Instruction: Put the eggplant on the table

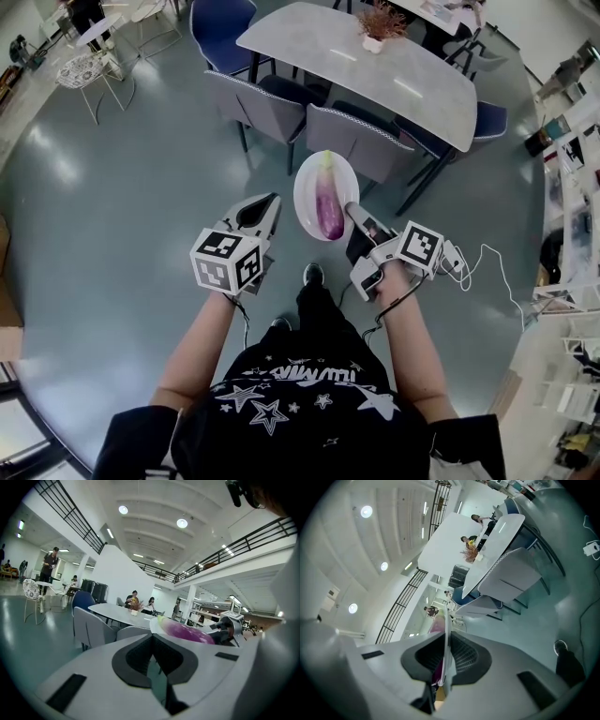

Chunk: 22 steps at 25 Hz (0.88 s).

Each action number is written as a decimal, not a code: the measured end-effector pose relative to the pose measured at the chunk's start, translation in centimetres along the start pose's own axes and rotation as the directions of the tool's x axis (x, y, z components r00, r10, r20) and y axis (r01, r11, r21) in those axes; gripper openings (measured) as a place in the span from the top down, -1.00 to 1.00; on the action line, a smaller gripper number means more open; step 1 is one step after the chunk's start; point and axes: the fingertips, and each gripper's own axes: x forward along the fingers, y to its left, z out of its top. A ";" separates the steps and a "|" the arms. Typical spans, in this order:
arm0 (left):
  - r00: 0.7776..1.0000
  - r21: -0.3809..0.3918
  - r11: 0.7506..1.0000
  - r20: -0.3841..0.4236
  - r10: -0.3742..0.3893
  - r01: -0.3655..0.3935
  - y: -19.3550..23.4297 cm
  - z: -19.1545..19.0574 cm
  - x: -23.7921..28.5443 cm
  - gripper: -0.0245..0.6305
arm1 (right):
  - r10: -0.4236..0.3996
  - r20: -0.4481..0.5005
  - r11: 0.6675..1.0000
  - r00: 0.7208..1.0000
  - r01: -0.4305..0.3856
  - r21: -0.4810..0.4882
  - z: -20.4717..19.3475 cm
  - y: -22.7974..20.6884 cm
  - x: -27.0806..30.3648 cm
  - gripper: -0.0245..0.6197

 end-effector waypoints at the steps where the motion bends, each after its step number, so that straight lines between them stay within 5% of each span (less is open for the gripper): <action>1: 1.000 0.003 1.000 0.000 0.006 -0.006 0.3 0.1 0.5 0.91 | 0.009 -0.003 1.000 1.000 -0.009 0.000 0.5 -0.2 0.6 0.82; 10: 0.998 0.028 0.998 -0.004 0.064 -0.064 4.0 5.8 7.9 0.91 | 0.060 -0.036 0.996 0.998 -0.057 0.062 8.8 -0.8 7.2 0.82; 22: 0.994 0.034 0.993 0.003 0.112 -0.112 6.7 7.4 17.0 0.91 | 0.071 -0.080 0.995 0.994 -0.065 0.078 16.9 -4.9 12.4 0.82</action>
